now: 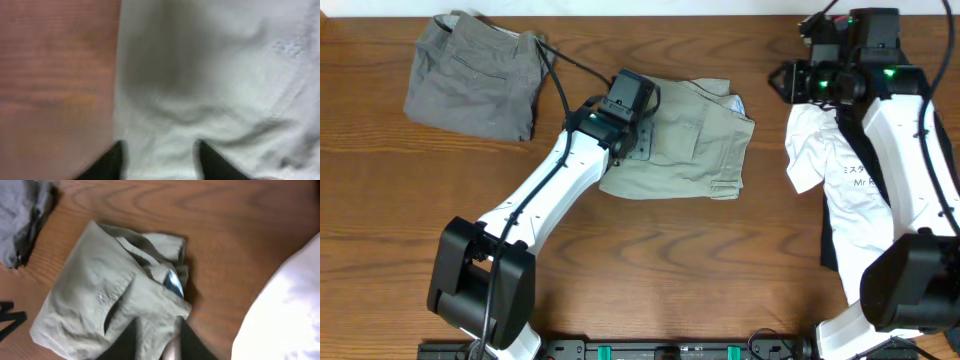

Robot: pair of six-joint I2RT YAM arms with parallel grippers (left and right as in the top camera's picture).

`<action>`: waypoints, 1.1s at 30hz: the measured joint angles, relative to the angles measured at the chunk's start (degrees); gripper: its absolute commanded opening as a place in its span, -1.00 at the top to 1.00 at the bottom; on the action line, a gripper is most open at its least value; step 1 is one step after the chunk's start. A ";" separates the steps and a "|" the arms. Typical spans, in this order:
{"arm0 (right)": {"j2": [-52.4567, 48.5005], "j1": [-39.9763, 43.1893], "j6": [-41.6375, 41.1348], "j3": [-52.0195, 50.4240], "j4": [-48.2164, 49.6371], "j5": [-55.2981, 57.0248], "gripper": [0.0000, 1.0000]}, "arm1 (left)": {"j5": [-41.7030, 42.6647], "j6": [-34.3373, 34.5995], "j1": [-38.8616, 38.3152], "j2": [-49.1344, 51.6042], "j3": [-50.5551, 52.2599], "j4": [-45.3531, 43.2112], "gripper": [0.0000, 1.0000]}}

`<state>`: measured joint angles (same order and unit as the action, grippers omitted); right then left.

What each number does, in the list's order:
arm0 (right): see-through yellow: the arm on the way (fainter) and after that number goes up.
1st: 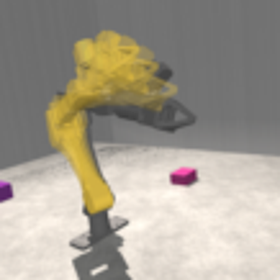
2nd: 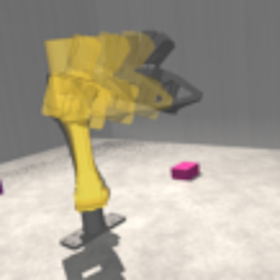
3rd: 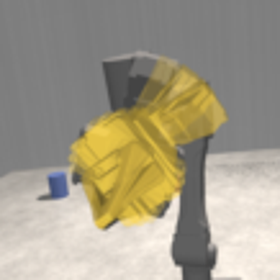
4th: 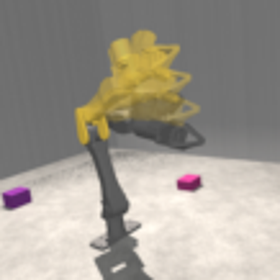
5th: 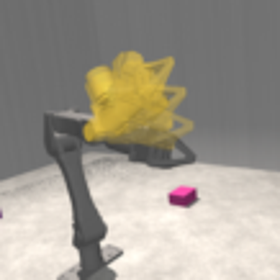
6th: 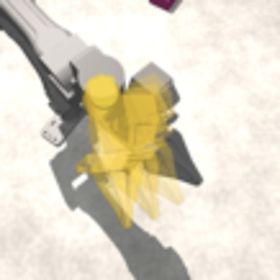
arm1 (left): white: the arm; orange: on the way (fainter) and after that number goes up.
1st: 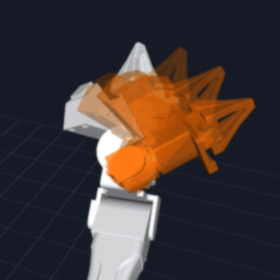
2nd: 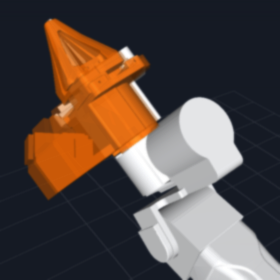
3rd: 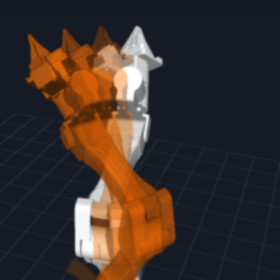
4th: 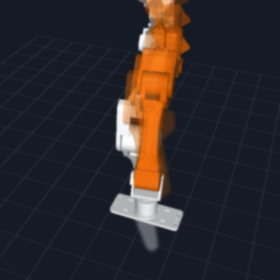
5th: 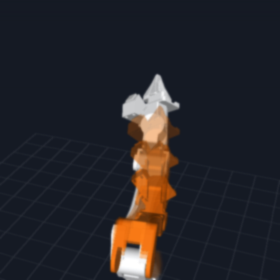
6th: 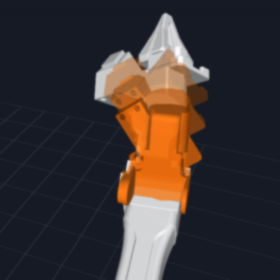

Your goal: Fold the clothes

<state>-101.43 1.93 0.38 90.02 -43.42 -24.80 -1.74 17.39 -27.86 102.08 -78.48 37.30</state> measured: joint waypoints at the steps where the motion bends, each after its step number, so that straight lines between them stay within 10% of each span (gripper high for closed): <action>1: -0.24 0.13 -0.11 -0.13 -0.50 0.20 0.90 | 0.02 0.85 0.04 0.00 0.11 1.36 0.51; 33: -0.96 0.13 -0.52 -0.72 -3.08 2.40 0.97 | 7.21 -2.25 10.93 11.58 2.82 -0.22 0.70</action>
<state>-102.39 2.07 -0.14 89.30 -46.50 -22.39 5.48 15.14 -16.93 113.67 -75.66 37.08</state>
